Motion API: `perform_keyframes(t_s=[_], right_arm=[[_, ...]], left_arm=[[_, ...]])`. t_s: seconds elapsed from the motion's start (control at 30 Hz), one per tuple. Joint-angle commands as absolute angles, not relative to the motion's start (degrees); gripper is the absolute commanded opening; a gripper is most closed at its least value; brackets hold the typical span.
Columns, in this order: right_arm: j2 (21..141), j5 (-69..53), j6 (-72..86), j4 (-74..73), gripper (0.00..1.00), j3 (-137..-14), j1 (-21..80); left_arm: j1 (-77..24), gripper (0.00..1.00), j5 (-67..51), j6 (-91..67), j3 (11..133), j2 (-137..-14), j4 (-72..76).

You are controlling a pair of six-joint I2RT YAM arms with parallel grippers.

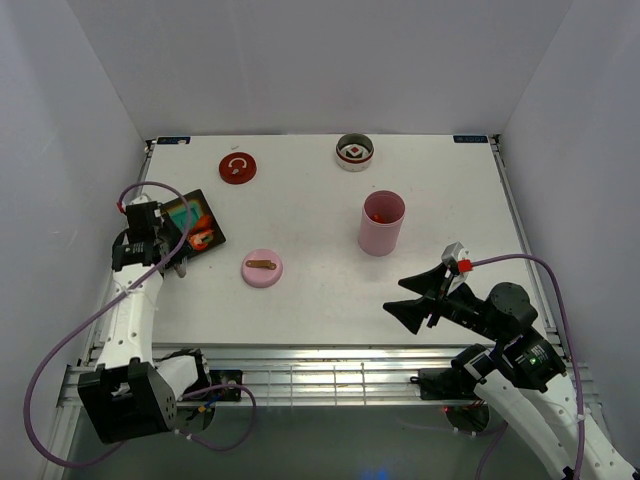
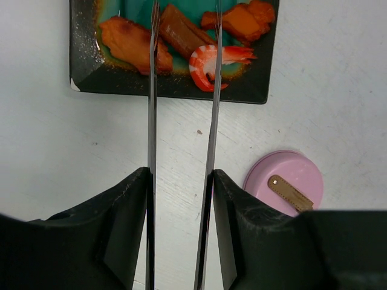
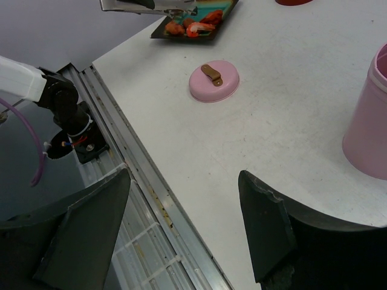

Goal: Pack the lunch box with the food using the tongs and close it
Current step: Pick up the fake food from the plate.

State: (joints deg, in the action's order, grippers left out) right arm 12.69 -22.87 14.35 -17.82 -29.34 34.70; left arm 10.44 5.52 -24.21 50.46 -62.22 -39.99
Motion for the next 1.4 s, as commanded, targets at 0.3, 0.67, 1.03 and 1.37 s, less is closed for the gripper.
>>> perform_keyframes(t_s=[0.3, 0.67, 1.03, 1.37], right_arm=[[12.57, -23.29, 13.80, -15.29, 0.78, -29.62, 35.07], [12.48, -22.94, 13.80, -15.56, 0.79, -29.71, 35.07], [12.57, -23.20, 13.80, -15.47, 0.79, -29.88, 35.07], [12.39, -23.20, 13.80, -15.73, 0.79, -30.06, 35.16]], left_arm=[[10.81, 0.54, -2.26, -20.30, 52.47, -59.33, -42.28], [10.81, 0.55, -3.07, -22.50, 53.44, -64.16, -42.89], [10.81, 0.54, -4.83, -23.73, 54.23, -64.25, -44.30], [10.81, 0.50, -7.29, -23.73, 56.87, -61.61, -47.63]])
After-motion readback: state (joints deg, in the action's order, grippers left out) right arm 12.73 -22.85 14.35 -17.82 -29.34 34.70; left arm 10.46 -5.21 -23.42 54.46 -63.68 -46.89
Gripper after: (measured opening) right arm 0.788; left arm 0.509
